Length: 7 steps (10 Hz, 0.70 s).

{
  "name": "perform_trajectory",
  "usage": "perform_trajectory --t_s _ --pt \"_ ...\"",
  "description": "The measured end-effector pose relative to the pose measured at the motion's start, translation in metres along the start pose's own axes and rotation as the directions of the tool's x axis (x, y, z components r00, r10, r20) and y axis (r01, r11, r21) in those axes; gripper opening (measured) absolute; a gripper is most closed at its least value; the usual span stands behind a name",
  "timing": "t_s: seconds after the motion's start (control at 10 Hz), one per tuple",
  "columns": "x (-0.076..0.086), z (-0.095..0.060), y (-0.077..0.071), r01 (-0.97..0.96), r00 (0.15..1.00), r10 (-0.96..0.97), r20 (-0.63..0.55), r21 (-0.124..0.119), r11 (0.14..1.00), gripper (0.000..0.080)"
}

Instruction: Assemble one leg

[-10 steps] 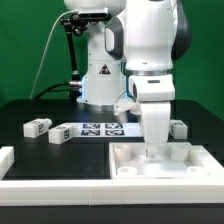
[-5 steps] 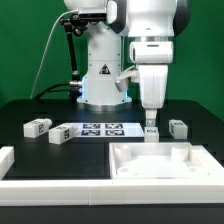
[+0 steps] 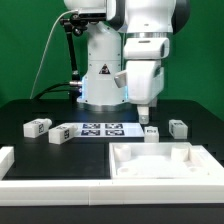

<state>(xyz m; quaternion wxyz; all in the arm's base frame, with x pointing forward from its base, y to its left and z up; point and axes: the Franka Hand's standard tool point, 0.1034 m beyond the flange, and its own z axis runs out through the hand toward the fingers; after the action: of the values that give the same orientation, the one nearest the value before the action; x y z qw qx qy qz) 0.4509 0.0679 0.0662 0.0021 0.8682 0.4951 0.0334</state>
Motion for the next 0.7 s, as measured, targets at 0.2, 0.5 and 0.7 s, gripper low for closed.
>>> perform_trajectory --t_s 0.2,0.5,0.7 --pt "0.007 0.007 -0.027 -0.258 0.966 0.258 -0.001 0.023 0.966 0.0649" --pt "0.038 0.010 -0.060 -0.595 0.804 0.595 0.006 0.046 0.803 0.0649" --pt "0.045 0.010 -0.065 -0.710 0.704 0.710 0.013 0.059 0.702 0.0649"
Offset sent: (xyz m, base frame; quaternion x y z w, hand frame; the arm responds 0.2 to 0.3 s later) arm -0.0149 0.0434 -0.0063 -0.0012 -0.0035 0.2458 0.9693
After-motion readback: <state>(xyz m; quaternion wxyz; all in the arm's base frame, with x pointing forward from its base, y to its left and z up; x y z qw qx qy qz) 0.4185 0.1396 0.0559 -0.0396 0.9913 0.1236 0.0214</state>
